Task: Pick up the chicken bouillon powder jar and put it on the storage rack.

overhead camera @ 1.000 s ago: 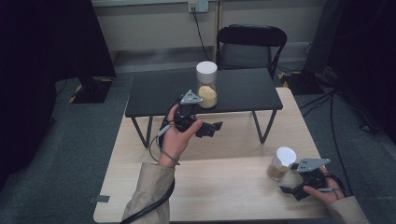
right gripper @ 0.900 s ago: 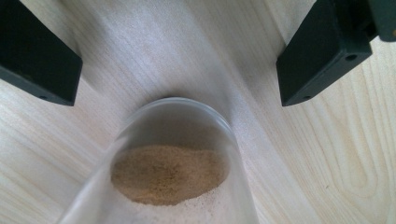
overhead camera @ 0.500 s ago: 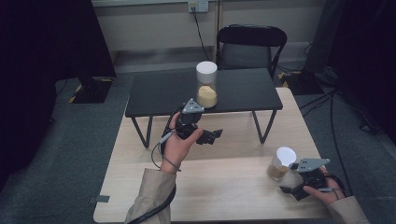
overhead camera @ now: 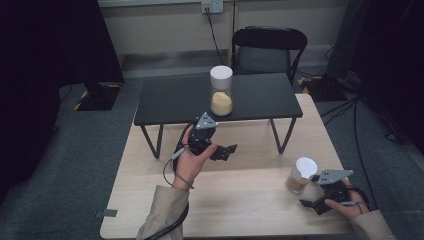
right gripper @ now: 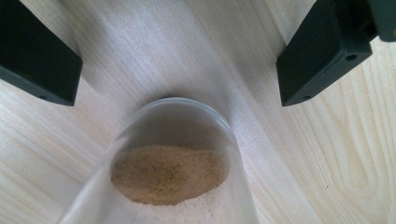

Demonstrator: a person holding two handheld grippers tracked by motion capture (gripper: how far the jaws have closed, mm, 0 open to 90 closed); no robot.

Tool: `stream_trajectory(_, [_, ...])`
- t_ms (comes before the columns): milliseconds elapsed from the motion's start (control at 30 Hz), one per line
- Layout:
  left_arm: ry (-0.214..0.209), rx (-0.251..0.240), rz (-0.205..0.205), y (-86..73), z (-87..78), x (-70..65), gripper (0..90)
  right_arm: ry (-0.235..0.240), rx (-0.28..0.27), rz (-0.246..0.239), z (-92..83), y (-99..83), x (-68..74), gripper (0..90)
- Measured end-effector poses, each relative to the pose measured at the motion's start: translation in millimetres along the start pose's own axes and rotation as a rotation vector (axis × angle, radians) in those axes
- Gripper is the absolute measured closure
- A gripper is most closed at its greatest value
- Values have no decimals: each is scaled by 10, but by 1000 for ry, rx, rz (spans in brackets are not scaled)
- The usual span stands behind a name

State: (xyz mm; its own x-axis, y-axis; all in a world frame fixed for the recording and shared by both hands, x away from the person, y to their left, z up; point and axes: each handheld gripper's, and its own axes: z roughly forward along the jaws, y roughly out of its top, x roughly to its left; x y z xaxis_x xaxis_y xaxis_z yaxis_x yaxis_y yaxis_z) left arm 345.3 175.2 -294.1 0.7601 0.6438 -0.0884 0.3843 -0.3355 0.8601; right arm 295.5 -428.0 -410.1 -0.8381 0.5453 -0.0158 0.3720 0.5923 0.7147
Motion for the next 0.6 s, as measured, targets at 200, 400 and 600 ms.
stream_trajectory(200, [9,15,-1,-89,65,13,17,0,0,0,0,0,0,0])
stream_trajectory(400, [14,23,-3,-170,109,20,17,0,0,0,0,0,0,0])
stream_trajectory(600, [7,29,-6,-241,153,18,17,0,0,0,0,0,0,0])
